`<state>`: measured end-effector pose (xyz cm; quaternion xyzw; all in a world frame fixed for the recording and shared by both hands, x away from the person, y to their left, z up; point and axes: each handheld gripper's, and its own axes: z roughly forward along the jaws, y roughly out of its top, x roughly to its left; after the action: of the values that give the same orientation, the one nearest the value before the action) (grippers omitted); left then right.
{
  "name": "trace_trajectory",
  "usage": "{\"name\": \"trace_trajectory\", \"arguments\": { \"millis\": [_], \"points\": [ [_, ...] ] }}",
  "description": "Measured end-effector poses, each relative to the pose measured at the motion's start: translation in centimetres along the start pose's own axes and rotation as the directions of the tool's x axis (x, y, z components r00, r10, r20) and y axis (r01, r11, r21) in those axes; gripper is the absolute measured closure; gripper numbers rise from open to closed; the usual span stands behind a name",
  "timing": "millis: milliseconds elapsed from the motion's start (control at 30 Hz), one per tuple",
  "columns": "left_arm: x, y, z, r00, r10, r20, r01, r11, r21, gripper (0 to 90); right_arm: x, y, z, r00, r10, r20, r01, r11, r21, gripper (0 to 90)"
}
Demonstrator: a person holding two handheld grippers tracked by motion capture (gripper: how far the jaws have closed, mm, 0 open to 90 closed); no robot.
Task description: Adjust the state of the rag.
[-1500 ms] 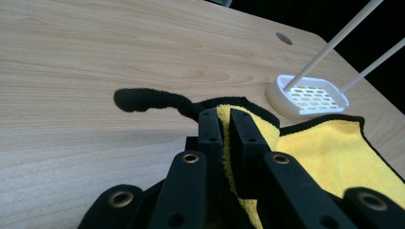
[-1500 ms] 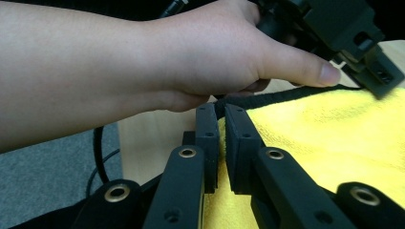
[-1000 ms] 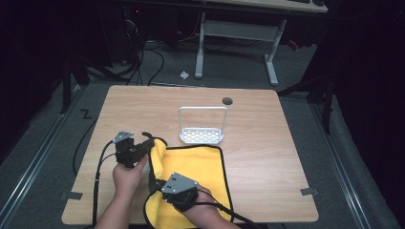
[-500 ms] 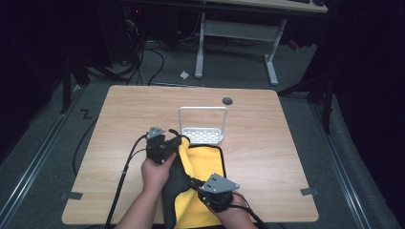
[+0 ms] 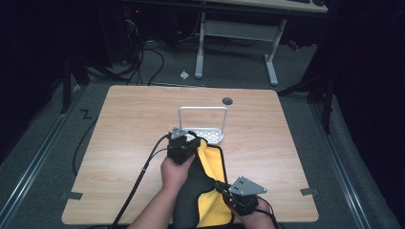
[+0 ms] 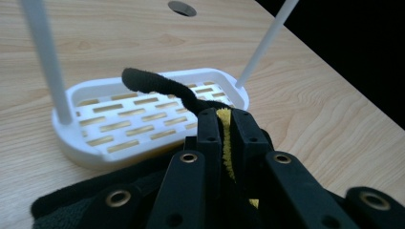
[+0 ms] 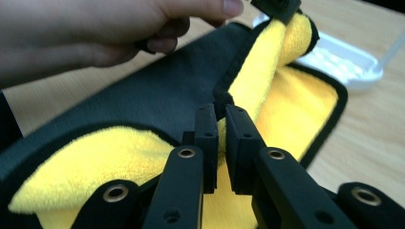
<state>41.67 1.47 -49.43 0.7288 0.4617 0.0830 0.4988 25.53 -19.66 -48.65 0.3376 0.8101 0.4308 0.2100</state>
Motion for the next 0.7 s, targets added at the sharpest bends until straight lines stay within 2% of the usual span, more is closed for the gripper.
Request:
{"name": "trace_trajectory", "arguments": {
  "millis": [200,300,433,533,700],
  "points": [
    [-0.6,-0.2,1.3,1.0000,0.000,0.001,0.000,0.9999,0.011,81.9,-0.7,-1.1,-0.2,0.9999,0.011,0.009,-0.012,0.999,0.044,83.0],
    [-1.0,-0.3,1.7,0.9998,-0.007,0.020,0.006,0.9999,0.014,79.6,-1.0,-1.3,-0.4,0.9996,0.020,0.019,-0.021,0.999,0.045,79.4],
    [-1.8,-0.4,2.1,0.9990,0.018,0.042,-0.018,0.9998,0.003,70.8,-1.5,-1.1,-0.9,0.9984,0.043,0.037,-0.044,0.999,0.019,76.7],
    [-2.4,-0.5,2.4,0.9971,0.037,0.066,-0.038,0.9992,0.016,62.5,-1.7,-1.2,-1.1,0.9975,0.047,0.053,-0.048,0.999,0.012,76.7],
    [-2.7,-0.6,2.3,0.9919,0.038,0.122,-0.039,0.9992,0.011,55.7,-1.8,-1.3,-0.9,0.9972,0.056,0.050,-0.057,0.998,0.017,76.8]
  ]
}}
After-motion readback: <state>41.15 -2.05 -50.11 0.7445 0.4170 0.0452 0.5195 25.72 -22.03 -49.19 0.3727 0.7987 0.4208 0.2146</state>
